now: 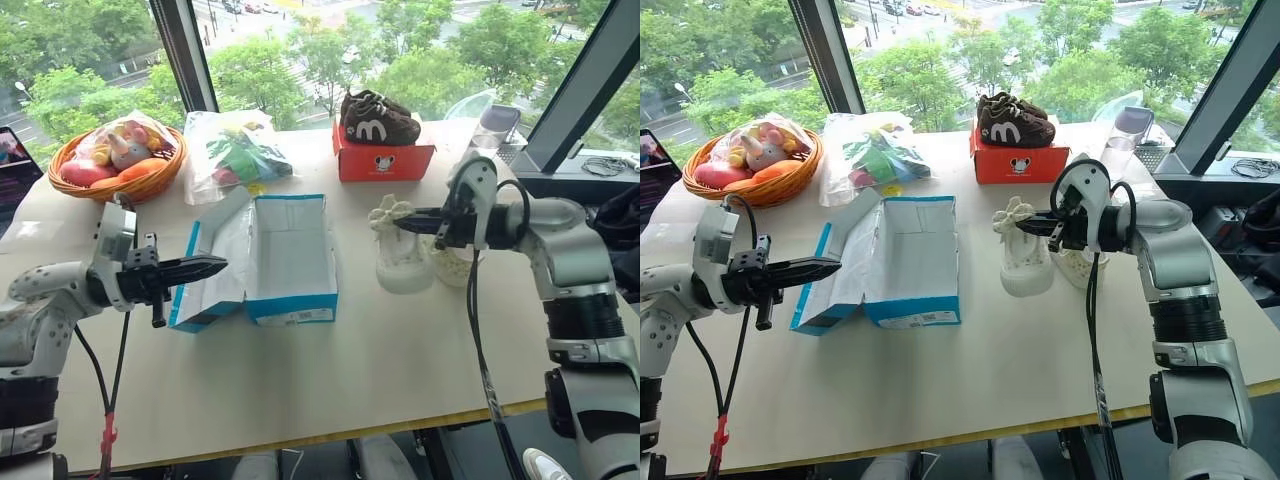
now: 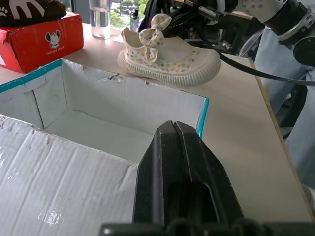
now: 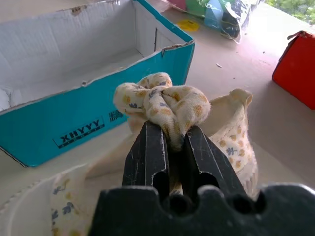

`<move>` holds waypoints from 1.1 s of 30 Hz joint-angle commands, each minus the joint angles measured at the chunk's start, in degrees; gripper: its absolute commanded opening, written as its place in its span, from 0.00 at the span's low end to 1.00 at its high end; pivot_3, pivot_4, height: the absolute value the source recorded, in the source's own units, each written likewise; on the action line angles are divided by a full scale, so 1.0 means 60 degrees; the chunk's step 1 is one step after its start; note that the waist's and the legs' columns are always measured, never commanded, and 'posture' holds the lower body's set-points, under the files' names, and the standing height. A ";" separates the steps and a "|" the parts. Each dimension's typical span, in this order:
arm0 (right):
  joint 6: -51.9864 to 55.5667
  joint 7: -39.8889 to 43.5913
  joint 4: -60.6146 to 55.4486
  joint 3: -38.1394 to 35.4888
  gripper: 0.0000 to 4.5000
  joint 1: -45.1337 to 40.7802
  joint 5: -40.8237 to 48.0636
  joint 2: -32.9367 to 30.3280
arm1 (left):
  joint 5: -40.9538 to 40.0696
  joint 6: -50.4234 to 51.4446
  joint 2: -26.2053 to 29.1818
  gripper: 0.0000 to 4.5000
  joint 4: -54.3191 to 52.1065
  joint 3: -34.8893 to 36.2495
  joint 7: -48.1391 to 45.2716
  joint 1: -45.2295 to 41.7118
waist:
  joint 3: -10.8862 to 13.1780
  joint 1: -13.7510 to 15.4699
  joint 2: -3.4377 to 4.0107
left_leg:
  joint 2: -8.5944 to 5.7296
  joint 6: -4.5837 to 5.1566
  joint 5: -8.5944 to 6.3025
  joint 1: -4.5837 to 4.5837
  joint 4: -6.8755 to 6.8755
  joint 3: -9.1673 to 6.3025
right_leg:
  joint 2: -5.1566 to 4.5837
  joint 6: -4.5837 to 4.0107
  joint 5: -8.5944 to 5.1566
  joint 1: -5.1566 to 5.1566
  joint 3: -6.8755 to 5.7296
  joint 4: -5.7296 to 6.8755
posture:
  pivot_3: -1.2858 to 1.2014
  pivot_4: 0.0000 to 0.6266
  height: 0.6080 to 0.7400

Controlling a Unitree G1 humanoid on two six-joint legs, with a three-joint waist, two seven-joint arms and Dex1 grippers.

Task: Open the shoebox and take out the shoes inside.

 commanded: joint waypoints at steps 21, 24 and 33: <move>-0.2491 -0.0065 0.2241 0.0230 0.74 -0.0155 -0.0946 -0.0501 | 0.0327 -0.0315 0.0662 0.00 -0.0531 -0.0065 -0.0449 0.0308 | 0.0000 0.0043 -0.0001 | -0.0002 -0.0001 0.0000 -0.0004 0.0000 0.0000 | -0.0002 0.0003 0.0011 0.0022 -0.0001 -0.0039 | 0.52 0.24 1.00; -0.2116 -0.0013 0.1635 -0.0057 0.74 -0.0037 -0.0681 -0.0784 | 0.0350 -0.0349 0.0577 0.00 -0.0521 -0.0132 -0.0421 0.0270 | 0.0000 0.0045 0.0000 | -0.0002 -0.0001 0.0000 -0.0005 0.0000 0.0000 | -0.0002 0.0003 0.0012 0.0021 -0.0001 -0.0041 | 0.52 0.24 1.00; -0.0277 0.0415 -0.1445 -0.1138 0.74 0.0706 0.0761 -0.1872 | 0.0321 -0.0374 0.0492 0.00 -0.0547 -0.0073 -0.0337 0.0418 | 0.0001 0.0030 0.0000 | 0.0000 0.0000 0.0000 -0.0003 0.0000 0.0001 | -0.0001 0.0010 0.0010 0.0021 0.0001 -0.0041 | 0.52 0.24 1.00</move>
